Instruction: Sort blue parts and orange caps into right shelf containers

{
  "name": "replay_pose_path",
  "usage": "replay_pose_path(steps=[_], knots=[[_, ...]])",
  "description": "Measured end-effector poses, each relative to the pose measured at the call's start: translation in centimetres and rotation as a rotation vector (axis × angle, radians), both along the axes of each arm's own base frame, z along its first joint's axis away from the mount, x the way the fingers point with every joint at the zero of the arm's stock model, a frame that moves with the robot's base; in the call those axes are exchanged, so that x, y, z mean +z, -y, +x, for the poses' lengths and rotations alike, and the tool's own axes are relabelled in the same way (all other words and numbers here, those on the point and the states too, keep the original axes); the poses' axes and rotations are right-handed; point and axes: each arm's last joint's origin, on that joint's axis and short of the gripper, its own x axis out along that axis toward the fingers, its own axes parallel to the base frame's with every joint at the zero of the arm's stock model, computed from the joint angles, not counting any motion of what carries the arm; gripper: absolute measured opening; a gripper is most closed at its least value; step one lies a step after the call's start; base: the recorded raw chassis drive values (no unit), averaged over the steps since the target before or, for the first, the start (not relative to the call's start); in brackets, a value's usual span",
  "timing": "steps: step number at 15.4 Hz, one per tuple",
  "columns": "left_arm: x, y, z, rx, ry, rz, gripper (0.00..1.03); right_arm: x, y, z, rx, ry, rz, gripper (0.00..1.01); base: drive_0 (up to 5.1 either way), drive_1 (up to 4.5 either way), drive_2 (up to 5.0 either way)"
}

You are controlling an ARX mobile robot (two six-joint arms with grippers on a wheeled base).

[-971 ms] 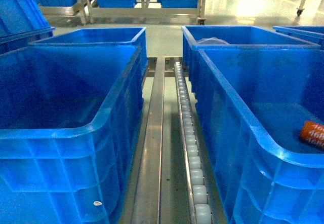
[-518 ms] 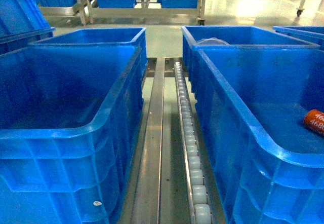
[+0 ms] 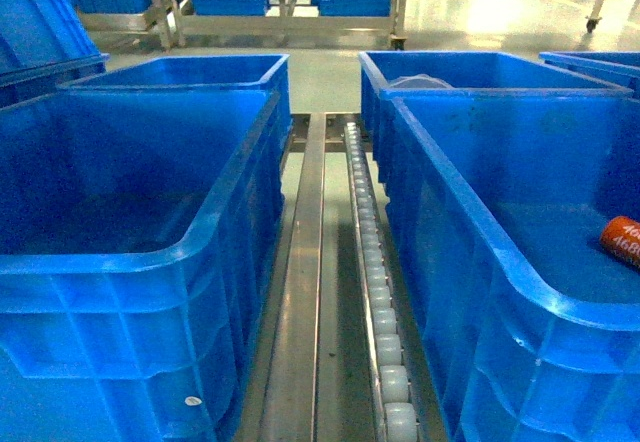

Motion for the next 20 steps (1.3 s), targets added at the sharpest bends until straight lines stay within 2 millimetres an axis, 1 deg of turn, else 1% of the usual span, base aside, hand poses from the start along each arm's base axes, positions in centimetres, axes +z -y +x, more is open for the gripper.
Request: replay_pose_path(steps=[1,2,18,19,20], knots=[[0.1,0.0,-0.7,0.0,0.001,0.0,0.02,0.1,0.0,-0.7,0.0,0.005,0.0,0.03,0.0,0.0,0.0],[0.1,0.0,-0.9,0.0,0.005,0.0,0.02,0.1,0.0,-0.8,0.0,0.004,0.0,0.03,0.0,0.0,0.0],[0.1,0.0,-1.9,0.0,0.006,0.0,0.02,-0.1,0.0,-1.9,0.0,-0.006,0.0,0.03,0.0,0.0,0.0],[0.0,0.0,-2.0,0.0,0.0,0.0,0.02,-0.6,0.0,-2.4,0.005,-0.049,0.001,0.03,0.0,0.0,0.0],[-0.5,0.0,-2.6,-0.004,-0.047,0.001,0.02,-0.4,0.0,-2.8,0.002,-0.016,0.001,0.03,0.0,0.0,0.0]])
